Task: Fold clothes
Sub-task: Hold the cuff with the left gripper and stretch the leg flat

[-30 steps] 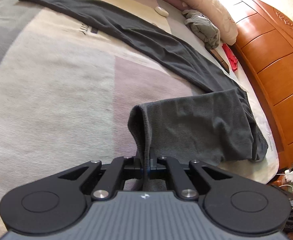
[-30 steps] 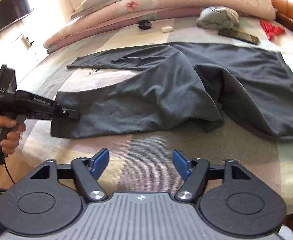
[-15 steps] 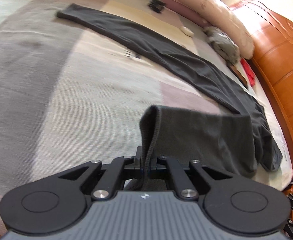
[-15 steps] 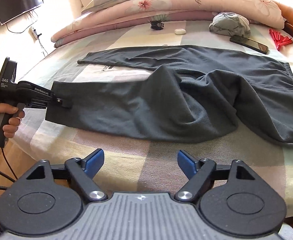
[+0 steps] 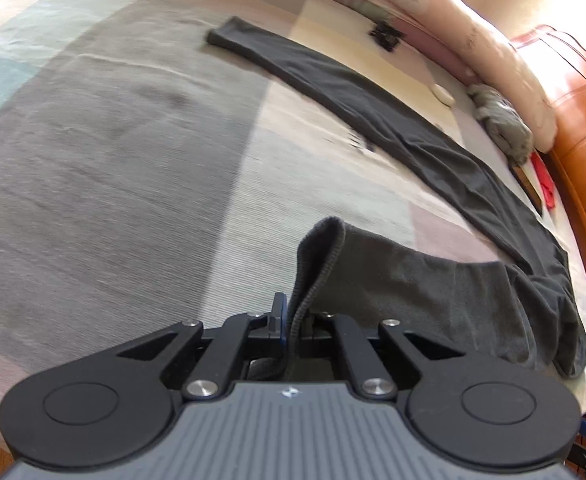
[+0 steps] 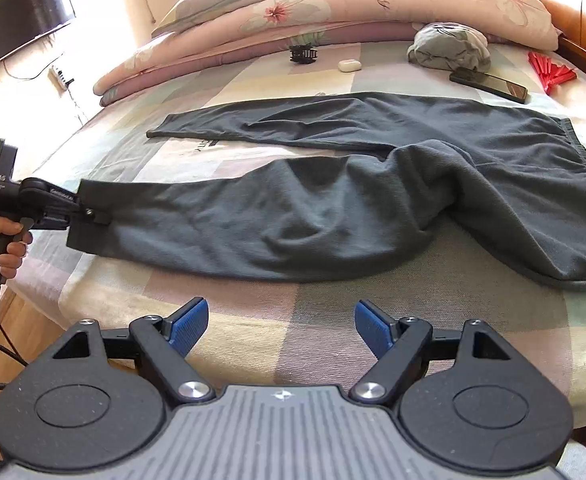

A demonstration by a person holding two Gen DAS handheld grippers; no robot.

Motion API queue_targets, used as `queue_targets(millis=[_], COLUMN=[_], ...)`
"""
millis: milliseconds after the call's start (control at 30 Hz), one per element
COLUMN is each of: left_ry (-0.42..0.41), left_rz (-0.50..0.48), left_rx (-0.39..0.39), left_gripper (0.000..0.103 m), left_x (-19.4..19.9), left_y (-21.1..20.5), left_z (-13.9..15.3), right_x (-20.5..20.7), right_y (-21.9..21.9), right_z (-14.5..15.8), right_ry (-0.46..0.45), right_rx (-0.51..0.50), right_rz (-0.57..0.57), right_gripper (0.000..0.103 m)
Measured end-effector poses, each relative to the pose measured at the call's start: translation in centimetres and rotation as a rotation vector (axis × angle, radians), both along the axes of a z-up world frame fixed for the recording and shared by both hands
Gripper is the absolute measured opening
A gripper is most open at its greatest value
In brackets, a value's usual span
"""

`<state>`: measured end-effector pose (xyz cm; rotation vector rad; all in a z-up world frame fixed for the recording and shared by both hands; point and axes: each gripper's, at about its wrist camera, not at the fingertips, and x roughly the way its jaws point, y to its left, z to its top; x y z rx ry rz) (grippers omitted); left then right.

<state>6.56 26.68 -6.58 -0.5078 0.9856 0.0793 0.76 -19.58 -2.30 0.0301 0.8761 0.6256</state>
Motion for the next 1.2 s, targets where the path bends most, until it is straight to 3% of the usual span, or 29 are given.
queue_targets(millis=[233,600,733,867,1000,1200], left_ry=[0.023,0.016,0.01,-0.022,-0.021,-0.028], left_rz=[0.031,0.09,0.16,0.153,0.187,0.297], left_rx=[0.044,0.037,-0.004,-0.06,-0.179,-0.328], left_gripper=[0.004,0.008,0.009,0.016,0.029,0.03], left_x=[0.4,-0.1,-1.2,-3.0,-5.3,-8.3], left_y=[1.7,3.7,5.0,4.7,4.3,4.1], left_z=[0.1,0.3,0.4,0.6,-0.9,-3.4], right_x=[0.2,0.3,0.2,0.3,0.3,0.2], right_y=[-0.1,-0.3,-0.3,-0.2,0.1,0.2], right_z=[0.0,-0.2,-0.3,-0.4,-0.7,-0.8], right_ry=[0.0,0.004,0.007,0.014,0.026,0.031], right_rx=[0.002,0.007,0.008,0.015,0.016,0.012], right_rz=[-0.002,-0.017,-0.014,-0.01,0.003,0.0], right_gripper=[0.084,0.084,0.084,0.085,0.085,0.085])
